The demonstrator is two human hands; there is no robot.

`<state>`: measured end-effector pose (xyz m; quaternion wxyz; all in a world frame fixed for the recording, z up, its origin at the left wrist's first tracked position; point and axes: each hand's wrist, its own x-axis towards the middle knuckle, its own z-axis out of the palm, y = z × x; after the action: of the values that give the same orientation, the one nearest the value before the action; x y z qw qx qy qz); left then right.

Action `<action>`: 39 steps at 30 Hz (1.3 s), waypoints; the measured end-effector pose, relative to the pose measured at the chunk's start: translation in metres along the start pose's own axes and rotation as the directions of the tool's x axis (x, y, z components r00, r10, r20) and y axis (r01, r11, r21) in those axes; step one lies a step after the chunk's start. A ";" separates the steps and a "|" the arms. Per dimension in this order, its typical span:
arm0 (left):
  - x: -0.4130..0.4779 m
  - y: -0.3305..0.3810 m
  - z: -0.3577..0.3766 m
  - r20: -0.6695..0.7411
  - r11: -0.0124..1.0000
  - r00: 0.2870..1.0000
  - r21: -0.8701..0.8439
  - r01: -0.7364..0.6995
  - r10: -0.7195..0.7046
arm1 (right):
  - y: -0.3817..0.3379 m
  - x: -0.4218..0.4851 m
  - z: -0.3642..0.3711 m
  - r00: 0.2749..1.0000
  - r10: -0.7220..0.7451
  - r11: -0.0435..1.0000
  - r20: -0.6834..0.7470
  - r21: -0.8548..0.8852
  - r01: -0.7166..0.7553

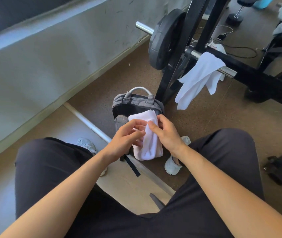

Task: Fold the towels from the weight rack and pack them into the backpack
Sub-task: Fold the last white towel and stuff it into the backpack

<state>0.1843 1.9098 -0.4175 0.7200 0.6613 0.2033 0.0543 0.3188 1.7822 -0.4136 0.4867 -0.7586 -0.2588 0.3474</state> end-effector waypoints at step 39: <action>0.004 0.003 -0.022 -0.036 0.919 0.955 -0.285 0.274 -0.296 | -0.008 0.004 -0.028 0.947 0.130 0.719 0.295 0.630 -0.295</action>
<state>0.1800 1.9318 -0.4167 0.7971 0.5147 0.3158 0.0027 0.3427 1.7729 -0.3992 0.6483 -0.5137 -0.0827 0.5559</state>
